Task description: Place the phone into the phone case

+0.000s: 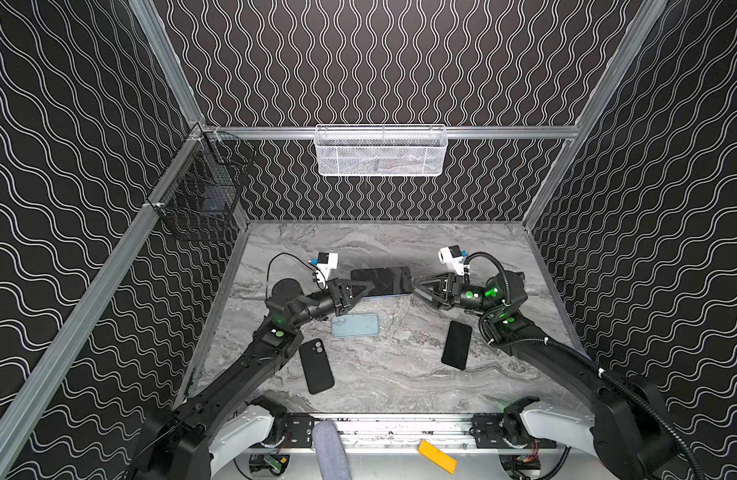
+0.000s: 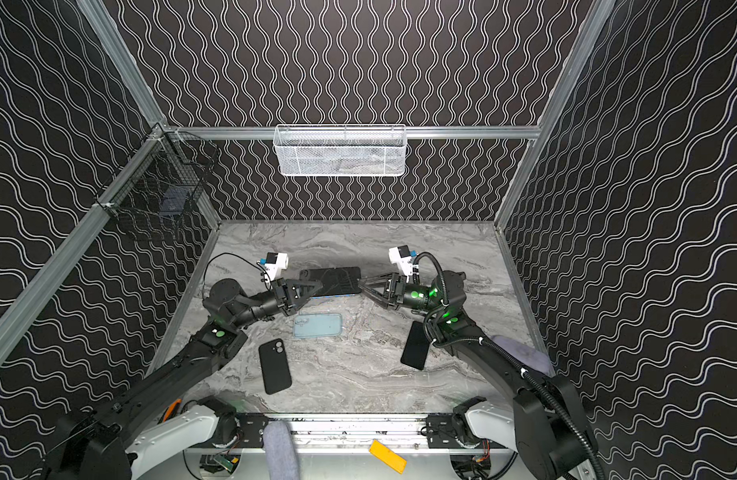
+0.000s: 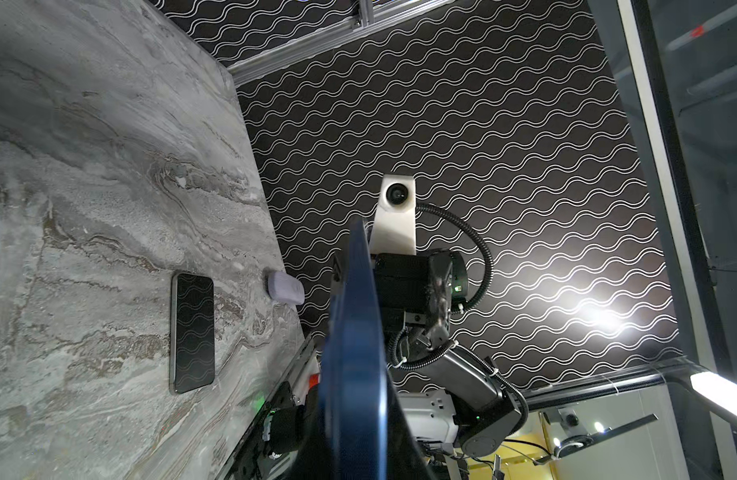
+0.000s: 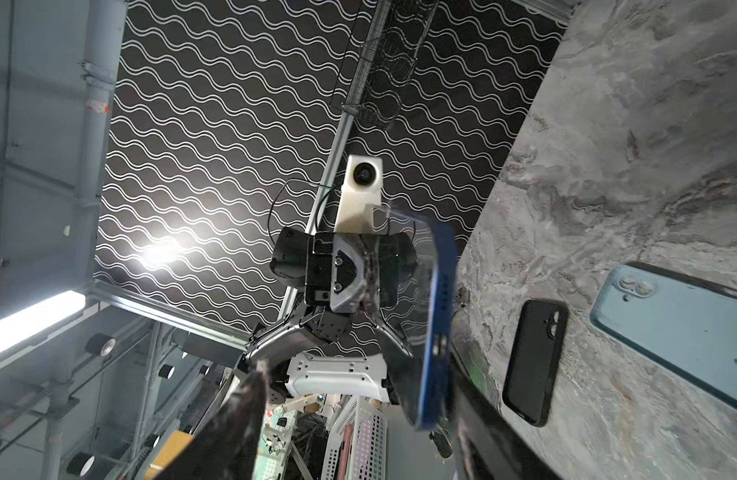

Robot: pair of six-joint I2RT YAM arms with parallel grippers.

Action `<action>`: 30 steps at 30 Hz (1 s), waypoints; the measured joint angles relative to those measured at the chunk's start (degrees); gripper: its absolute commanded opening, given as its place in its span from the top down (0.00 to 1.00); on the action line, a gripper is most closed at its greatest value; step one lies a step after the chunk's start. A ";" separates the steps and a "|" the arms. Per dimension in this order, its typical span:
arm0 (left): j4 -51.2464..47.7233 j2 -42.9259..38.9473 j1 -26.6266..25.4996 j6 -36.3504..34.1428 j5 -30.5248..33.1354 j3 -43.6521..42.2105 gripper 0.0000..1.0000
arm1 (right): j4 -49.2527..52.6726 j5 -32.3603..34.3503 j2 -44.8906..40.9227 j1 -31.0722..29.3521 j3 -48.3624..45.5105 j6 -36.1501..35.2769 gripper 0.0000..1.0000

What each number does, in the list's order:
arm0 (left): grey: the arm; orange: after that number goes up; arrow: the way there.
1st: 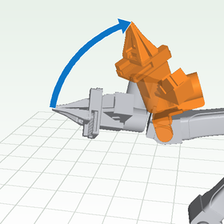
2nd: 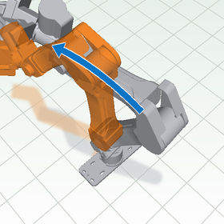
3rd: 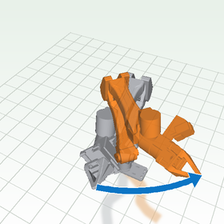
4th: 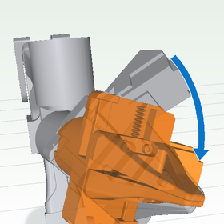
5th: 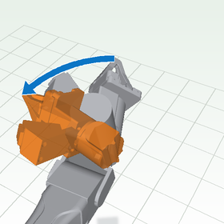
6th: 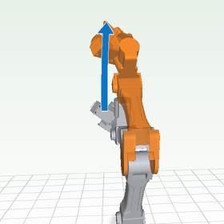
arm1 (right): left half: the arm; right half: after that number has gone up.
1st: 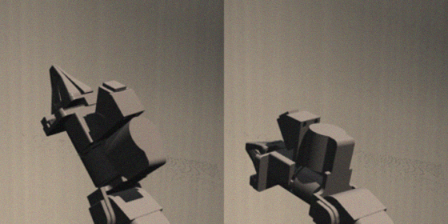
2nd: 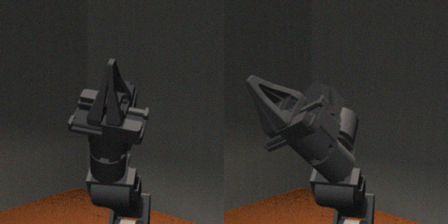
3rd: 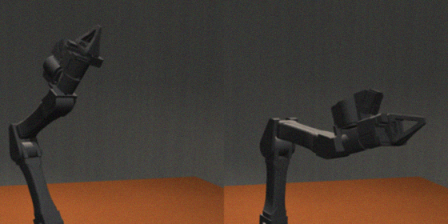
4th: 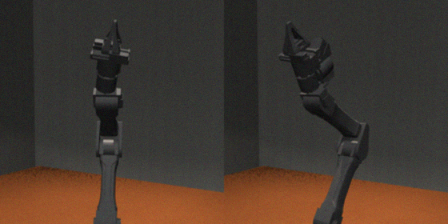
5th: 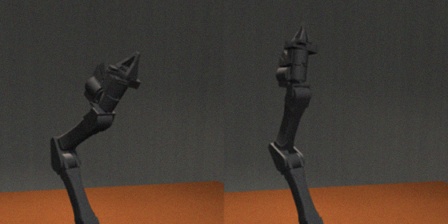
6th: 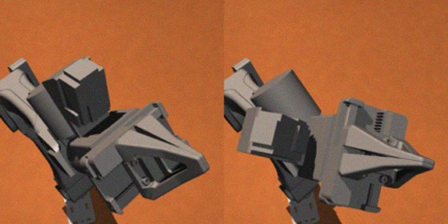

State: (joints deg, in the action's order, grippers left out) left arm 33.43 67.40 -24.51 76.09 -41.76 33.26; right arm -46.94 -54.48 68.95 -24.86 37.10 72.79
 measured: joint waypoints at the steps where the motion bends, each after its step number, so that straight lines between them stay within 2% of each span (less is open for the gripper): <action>1: 0.35 0.11 -0.04 0.00 0.04 0.00 1.00 | 0.09 0.24 0.44 -0.48 0.22 -0.26 0.40; 6: 0.81 1.38 -0.15 0.02 -0.50 -0.15 1.00 | -0.02 -0.22 2.49 -1.84 0.44 -0.33 0.44; 11: 2.43 2.40 -0.46 0.20 -0.87 -0.22 1.00 | 0.63 -0.46 3.80 -1.92 1.60 -0.44 0.55; 15: 3.39 2.47 -0.52 0.20 -1.97 -0.17 1.00 | 2.01 -1.42 4.17 -1.97 2.67 -1.97 0.60; 24: 1.55 2.64 -0.70 0.00 -5.53 1.07 1.00 | 2.56 -2.43 5.40 -1.27 4.07 -3.61 0.55; 26: 1.31 2.69 -0.72 0.00 -5.95 1.14 1.00 | 2.97 -2.45 5.22 -1.01 4.39 -4.28 0.60; 30: 2.32 3.28 -0.72 -0.02 -6.62 1.22 1.00 | 3.61 -2.58 4.96 -0.96 4.44 -4.24 0.78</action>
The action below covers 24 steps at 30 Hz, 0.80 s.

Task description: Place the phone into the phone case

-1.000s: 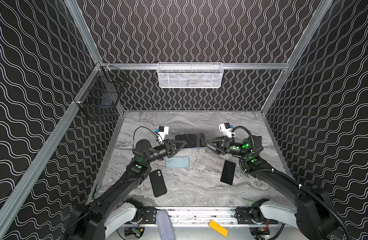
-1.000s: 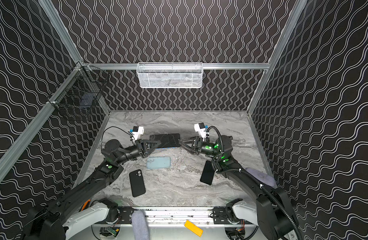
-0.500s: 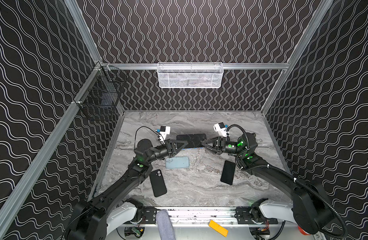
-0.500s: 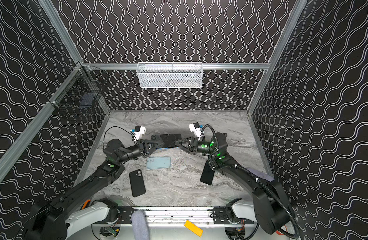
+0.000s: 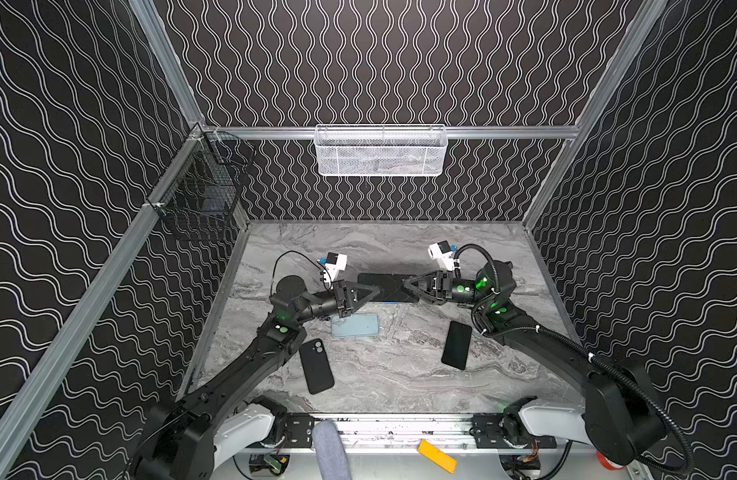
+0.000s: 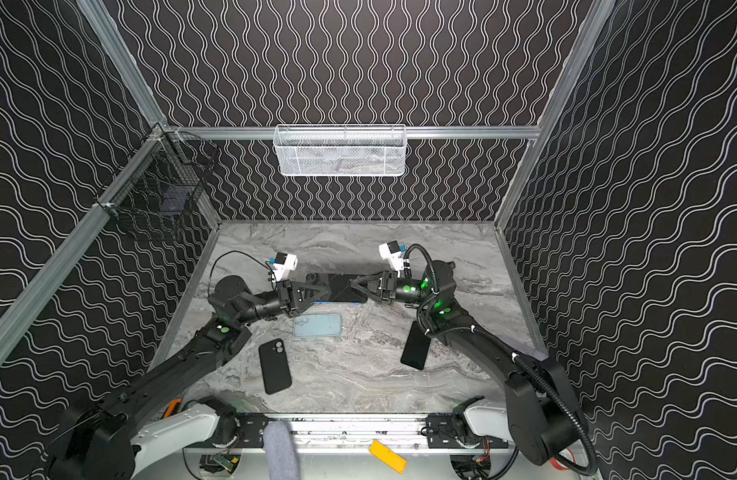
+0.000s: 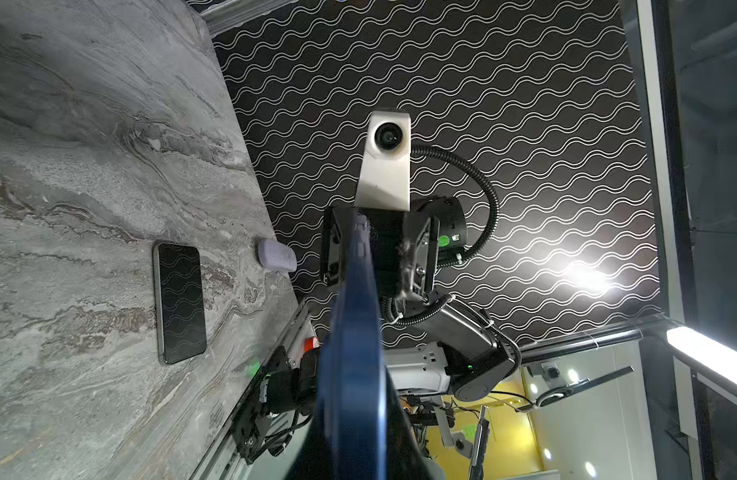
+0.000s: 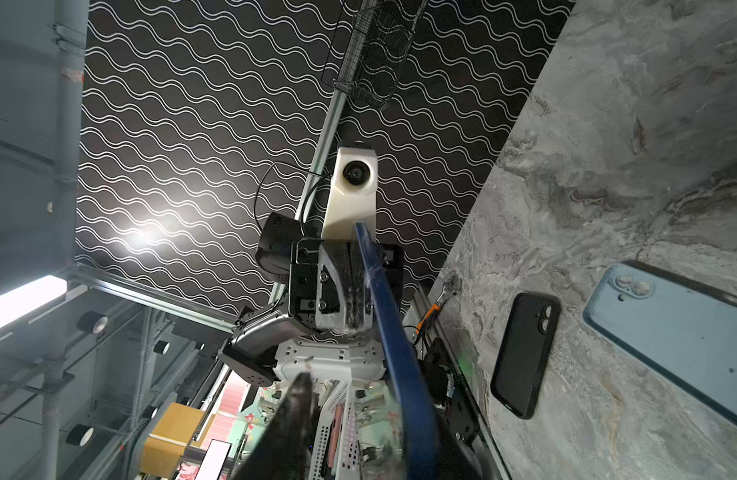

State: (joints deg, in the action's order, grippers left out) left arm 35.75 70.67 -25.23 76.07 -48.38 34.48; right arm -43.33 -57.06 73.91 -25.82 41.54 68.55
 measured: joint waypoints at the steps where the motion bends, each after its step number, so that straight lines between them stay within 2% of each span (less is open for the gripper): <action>1: 0.66 0.26 0.00 0.00 -0.24 0.00 1.00 | 0.13 -0.02 -0.07 0.00 -0.11 0.00 0.81; 6: 1.62 0.90 -0.09 -0.42 -0.66 0.15 1.00 | 0.63 0.22 -0.42 0.00 -0.66 0.09 0.89; 9: 0.83 1.14 -0.20 -1.33 -0.72 0.52 0.98 | 0.11 0.17 -0.55 0.02 -0.81 0.92 1.00; 12: 0.35 1.25 -0.22 -1.95 -0.83 0.85 0.72 | 0.24 0.22 -0.74 0.07 -0.76 0.81 1.00; 13: -0.26 1.01 -0.28 -2.89 -0.55 0.90 0.57 | 0.94 0.17 -0.94 0.07 -0.57 0.22 1.00; 16: -5.95 -1.07 -0.31 -6.58 1.57 1.90 0.22 | 4.09 -0.87 -1.92 0.20 0.33 -1.16 1.00; 18: -11.39 -3.21 -0.28 -10.47 3.23 3.78 0.06 | 7.23 -0.94 -3.19 1.40 0.90 -3.19 1.00; 19: -15.47 -4.68 -0.28 -13.00 4.55 5.22 0.02 | 9.01 -0.57 -3.98 2.43 1.03 -3.98 1.00; 24: -36.28 -11.28 -0.28 -25.46 15.02 13.00 0.01 | 20.00 1.84 -8.94 7.41 1.07 -10.19 1.00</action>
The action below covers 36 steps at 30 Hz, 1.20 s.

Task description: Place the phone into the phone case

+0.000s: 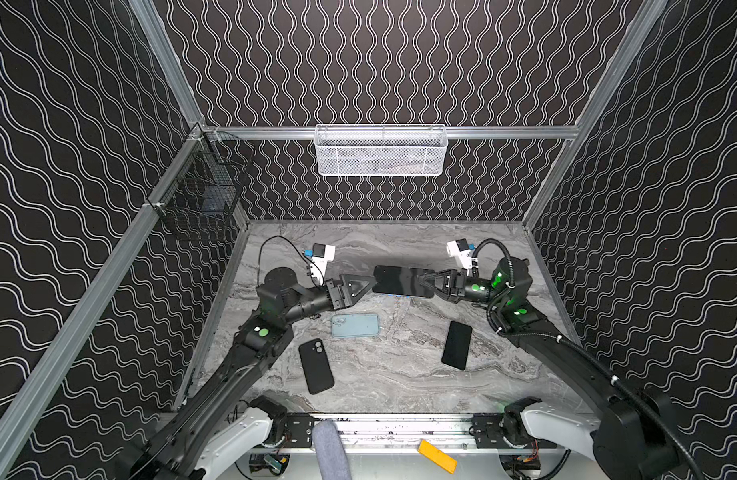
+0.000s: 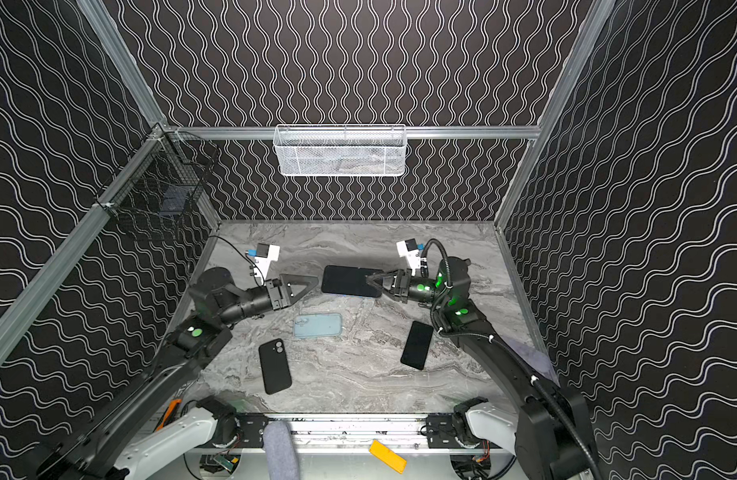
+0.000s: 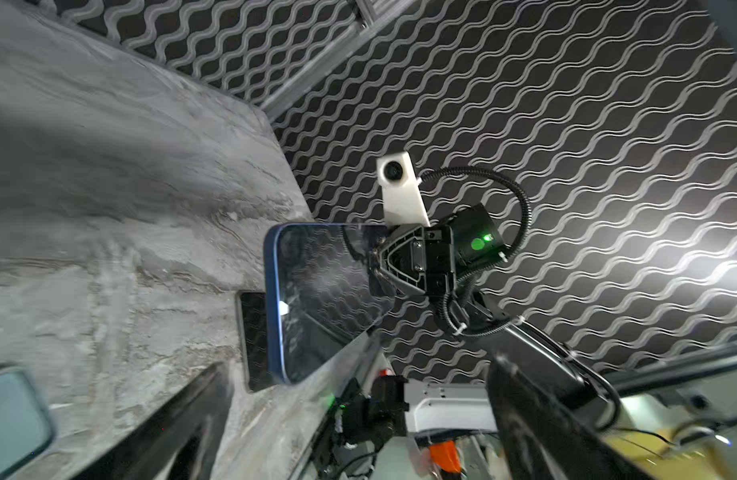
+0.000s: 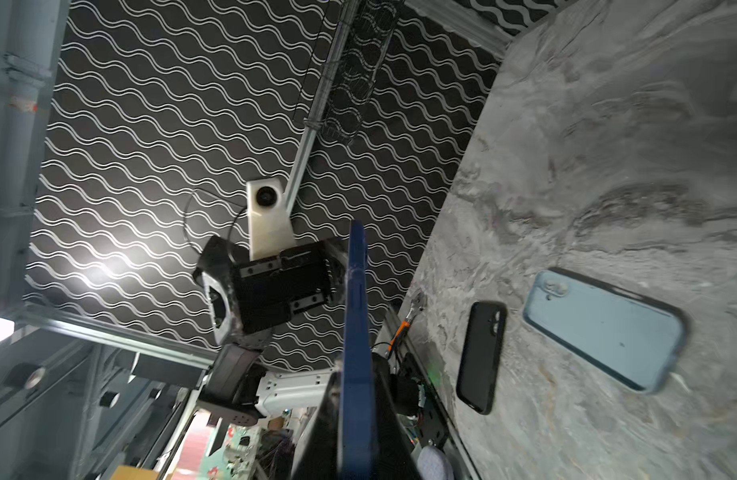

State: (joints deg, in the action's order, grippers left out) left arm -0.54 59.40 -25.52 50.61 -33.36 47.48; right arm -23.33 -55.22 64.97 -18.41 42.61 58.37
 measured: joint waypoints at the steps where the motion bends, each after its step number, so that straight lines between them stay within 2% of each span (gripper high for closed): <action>1: -4.52 -0.90 0.00 -2.14 3.34 1.36 0.01 | 2.91 0.44 -1.03 0.85 0.00 -1.79 1.00; 4: -17.49 -1.27 0.02 -5.84 12.87 3.37 0.01 | 11.58 2.80 -2.86 2.16 1.01 -7.32 1.00; 7: -25.68 2.47 0.07 -7.30 18.88 3.19 0.01 | 20.09 4.39 -3.04 2.19 2.62 -13.51 1.00; 11: -29.11 7.19 0.48 -7.43 21.11 -0.68 0.01 | 26.71 5.20 -2.38 2.19 2.45 -17.94 1.00; 16: -25.64 13.44 3.10 -7.45 22.97 -4.87 0.01 | 30.42 5.60 -0.76 2.19 0.59 -19.98 1.00; 22: -13.14 23.19 8.90 -7.45 17.51 -11.56 0.01 | 30.47 5.16 -0.35 1.66 -1.55 -19.98 1.00; 26: -4.70 28.92 11.69 -7.45 11.69 -13.51 0.01 | 30.45 4.96 -0.09 1.27 -1.55 -19.98 1.00; 30: 6.19 33.48 12.37 -6.91 5.01 -15.08 0.01 | 30.49 4.76 1.79 1.22 -1.09 -20.31 1.00; 36: 9.22 34.75 12.39 -5.81 2.27 -14.60 0.02 | 32.02 5.25 6.21 1.22 1.07 -21.97 1.00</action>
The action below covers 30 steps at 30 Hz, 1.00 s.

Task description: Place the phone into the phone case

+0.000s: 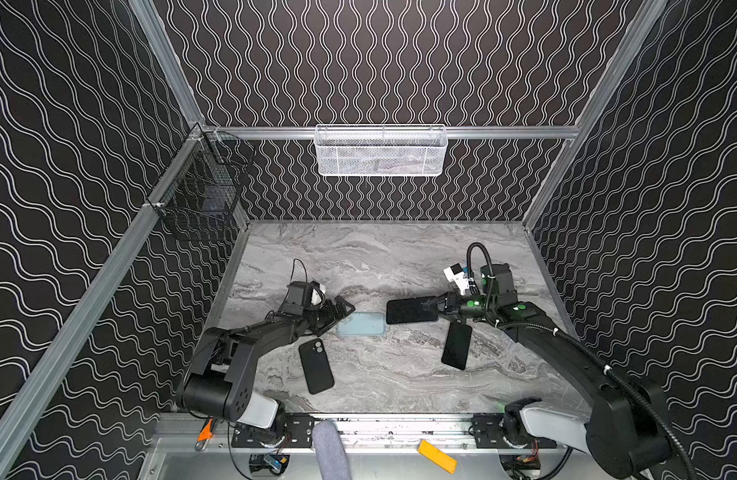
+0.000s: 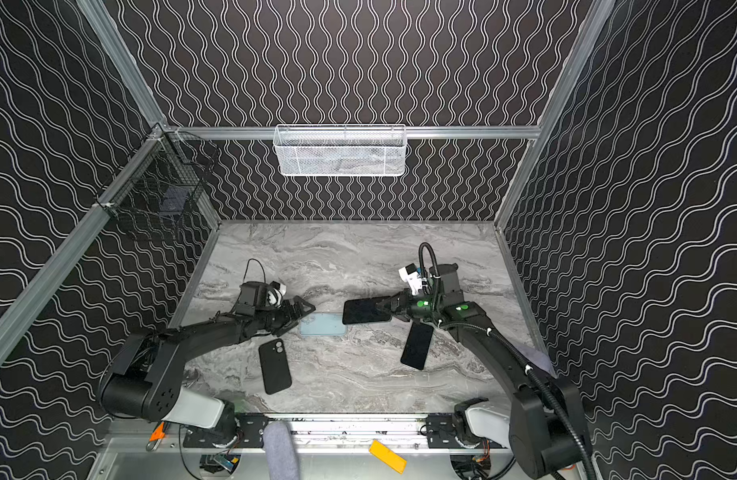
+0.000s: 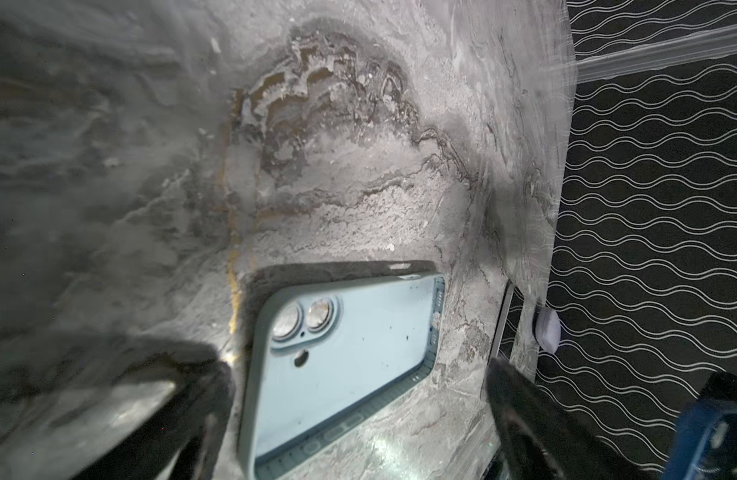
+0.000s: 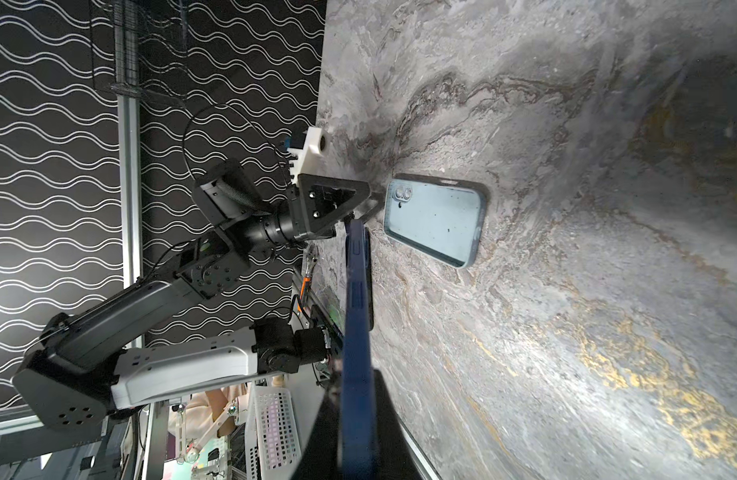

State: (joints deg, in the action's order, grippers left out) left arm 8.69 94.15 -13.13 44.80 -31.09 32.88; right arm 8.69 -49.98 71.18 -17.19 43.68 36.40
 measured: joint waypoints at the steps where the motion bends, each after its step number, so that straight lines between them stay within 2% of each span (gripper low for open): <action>1: 0.35 0.02 0.00 0.00 -0.31 0.09 0.01 | 0.35 0.26 0.70 0.00 0.31 -0.24 1.00; 15: 6.32 2.47 -2.84 2.56 -2.38 0.04 0.01 | -2.25 1.46 11.58 -0.26 2.45 -0.85 1.00; 22: 13.33 3.45 -4.35 7.63 -2.86 -2.60 0.01 | -4.31 2.51 16.17 -3.45 4.37 -0.81 1.00; 30: 18.08 3.93 -4.50 9.86 -5.20 -3.45 0.01 | -10.64 3.23 22.08 -6.16 3.61 2.23 1.00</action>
State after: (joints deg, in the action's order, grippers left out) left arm 26.76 98.08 -17.63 54.65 -36.29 29.43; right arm -1.96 -46.74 93.25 -23.35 47.29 38.63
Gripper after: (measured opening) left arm 0.986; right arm 0.101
